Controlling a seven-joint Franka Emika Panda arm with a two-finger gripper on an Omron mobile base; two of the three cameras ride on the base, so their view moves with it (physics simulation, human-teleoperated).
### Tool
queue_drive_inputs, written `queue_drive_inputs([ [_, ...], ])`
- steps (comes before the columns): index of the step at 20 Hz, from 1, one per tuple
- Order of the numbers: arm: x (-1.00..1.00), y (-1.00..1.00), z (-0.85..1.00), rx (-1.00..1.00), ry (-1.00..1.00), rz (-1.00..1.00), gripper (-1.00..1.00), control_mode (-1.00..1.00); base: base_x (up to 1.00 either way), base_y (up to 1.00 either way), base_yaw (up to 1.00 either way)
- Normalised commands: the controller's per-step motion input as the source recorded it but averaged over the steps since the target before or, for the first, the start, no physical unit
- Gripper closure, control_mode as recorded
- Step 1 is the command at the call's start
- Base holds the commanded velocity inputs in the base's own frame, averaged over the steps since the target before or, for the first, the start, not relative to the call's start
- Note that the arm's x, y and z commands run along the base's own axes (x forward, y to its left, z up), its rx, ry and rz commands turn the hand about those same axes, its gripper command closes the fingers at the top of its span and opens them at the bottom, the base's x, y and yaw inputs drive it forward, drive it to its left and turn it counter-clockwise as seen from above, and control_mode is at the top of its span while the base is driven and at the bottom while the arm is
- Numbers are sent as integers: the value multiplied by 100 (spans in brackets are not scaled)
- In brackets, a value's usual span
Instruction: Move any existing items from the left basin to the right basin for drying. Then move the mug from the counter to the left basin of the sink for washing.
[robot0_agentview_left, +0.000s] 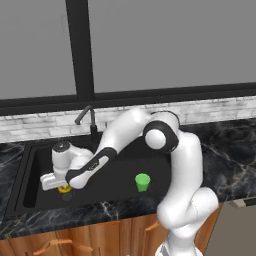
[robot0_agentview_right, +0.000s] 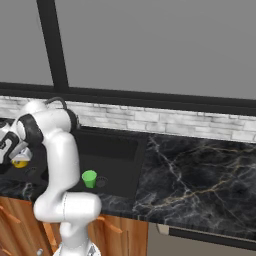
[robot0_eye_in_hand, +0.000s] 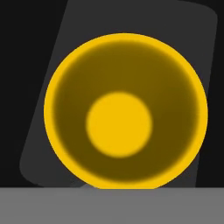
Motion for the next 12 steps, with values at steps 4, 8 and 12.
queue_drive_inputs([
  [4,10,14,-19,0,0,0,100,-100,0,0,0],
  [8,8,1,-23,0,0,0,100,-100,0,0,0],
  [12,11,0,-21,0,1,0,100,-100,0,0,0],
])
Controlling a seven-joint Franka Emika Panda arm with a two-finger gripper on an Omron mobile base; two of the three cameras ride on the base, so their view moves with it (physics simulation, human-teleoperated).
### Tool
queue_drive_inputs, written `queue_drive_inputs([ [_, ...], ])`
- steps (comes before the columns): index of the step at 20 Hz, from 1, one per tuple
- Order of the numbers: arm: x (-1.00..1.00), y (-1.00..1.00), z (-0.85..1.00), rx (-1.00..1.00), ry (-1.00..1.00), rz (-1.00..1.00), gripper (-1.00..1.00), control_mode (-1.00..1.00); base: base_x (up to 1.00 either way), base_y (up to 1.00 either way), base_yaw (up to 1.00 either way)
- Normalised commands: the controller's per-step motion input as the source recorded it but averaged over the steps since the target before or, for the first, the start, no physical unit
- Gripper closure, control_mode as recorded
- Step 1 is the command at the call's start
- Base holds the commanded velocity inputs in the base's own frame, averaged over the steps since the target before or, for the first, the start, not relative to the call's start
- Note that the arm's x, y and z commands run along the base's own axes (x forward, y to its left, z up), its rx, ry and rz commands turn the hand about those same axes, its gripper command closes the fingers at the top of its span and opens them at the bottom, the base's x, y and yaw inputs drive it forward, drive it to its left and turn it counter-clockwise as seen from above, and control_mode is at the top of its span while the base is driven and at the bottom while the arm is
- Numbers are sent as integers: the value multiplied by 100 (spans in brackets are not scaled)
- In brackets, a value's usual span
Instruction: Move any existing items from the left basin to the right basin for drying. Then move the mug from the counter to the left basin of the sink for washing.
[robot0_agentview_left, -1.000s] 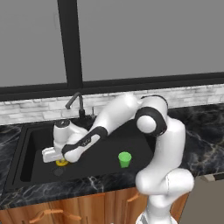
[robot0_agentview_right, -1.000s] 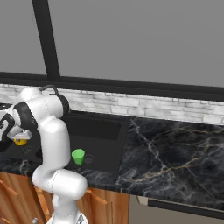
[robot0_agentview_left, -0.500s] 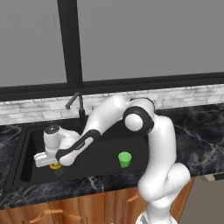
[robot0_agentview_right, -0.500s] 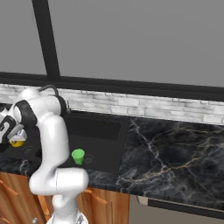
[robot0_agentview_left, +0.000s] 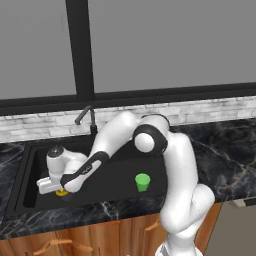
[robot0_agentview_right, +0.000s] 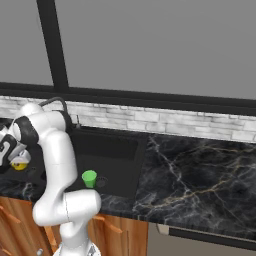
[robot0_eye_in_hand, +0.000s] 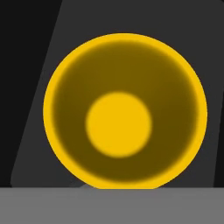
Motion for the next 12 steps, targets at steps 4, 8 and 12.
queue_drive_inputs([
  [4,17,0,-21,0,3,0,100,-100,0,0,0],
  [8,19,0,-21,1,3,0,100,-100,0,0,0],
  [12,20,0,-22,0,3,0,100,-100,0,0,0],
])
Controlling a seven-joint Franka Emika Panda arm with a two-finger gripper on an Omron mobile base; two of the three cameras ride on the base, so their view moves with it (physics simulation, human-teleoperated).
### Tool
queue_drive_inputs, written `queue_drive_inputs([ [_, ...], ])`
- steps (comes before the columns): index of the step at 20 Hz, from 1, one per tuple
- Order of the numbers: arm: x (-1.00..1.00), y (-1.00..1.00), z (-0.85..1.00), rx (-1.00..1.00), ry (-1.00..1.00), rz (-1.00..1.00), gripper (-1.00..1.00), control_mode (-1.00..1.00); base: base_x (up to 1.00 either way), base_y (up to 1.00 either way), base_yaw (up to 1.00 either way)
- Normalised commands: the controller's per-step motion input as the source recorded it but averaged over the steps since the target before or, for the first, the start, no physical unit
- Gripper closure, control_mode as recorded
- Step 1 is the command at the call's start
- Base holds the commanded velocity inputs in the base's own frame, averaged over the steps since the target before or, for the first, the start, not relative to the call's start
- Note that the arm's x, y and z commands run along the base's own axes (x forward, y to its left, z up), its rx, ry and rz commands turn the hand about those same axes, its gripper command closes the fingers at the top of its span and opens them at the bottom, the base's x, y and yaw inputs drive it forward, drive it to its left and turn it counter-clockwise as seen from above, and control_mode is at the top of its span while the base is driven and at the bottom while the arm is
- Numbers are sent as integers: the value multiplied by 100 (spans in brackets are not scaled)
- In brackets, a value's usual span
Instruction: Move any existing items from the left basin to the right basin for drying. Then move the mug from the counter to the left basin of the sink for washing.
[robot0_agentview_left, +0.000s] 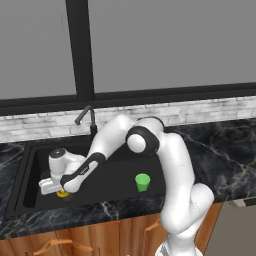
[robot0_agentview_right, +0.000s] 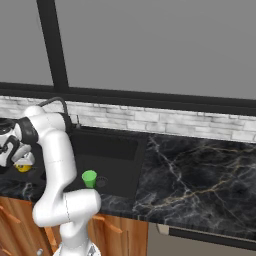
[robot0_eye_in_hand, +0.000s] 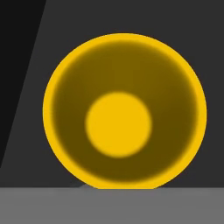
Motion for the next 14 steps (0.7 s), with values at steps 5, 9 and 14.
queue_drive_inputs([
  [5,19,2,-21,0,2,0,100,-100,0,0,0],
  [9,11,11,-17,2,2,0,100,-100,0,0,0],
  [14,2,8,-13,4,0,0,100,-100,0,0,0],
])
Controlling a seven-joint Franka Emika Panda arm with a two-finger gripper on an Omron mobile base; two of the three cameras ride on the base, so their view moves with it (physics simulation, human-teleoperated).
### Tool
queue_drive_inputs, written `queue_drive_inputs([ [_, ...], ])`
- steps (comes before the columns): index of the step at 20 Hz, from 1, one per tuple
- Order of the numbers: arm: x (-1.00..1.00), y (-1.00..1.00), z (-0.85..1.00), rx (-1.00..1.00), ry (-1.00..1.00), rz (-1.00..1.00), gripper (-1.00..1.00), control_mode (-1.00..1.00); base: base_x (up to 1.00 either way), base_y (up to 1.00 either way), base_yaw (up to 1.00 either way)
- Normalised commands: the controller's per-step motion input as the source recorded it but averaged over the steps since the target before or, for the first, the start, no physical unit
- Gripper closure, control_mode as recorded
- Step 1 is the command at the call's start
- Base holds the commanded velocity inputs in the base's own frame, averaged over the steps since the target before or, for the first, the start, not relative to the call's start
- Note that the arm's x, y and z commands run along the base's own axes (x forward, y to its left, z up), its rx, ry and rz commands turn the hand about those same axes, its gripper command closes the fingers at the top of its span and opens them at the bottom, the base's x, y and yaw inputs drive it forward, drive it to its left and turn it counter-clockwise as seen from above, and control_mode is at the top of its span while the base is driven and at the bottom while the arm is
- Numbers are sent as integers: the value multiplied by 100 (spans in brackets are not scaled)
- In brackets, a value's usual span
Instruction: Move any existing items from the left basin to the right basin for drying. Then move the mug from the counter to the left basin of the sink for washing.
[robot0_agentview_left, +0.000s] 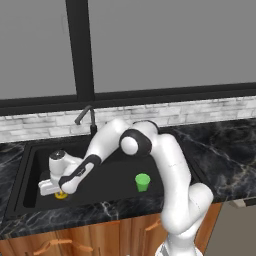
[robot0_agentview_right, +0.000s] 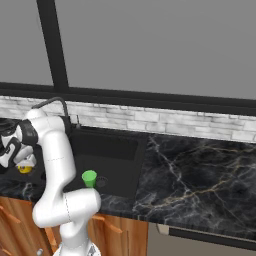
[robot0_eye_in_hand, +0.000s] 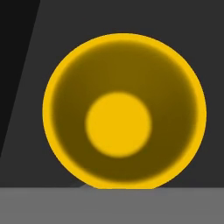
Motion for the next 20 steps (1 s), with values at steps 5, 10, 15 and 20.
queue_drive_inputs([
  [5,1,6,-14,2,1,0,100,-100,0,0,0],
  [10,0,4,-14,1,1,0,100,-100,0,0,0],
  [15,0,5,-14,0,1,0,100,-100,0,0,0],
  [20,0,4,-10,0,3,0,100,-100,0,0,0],
])
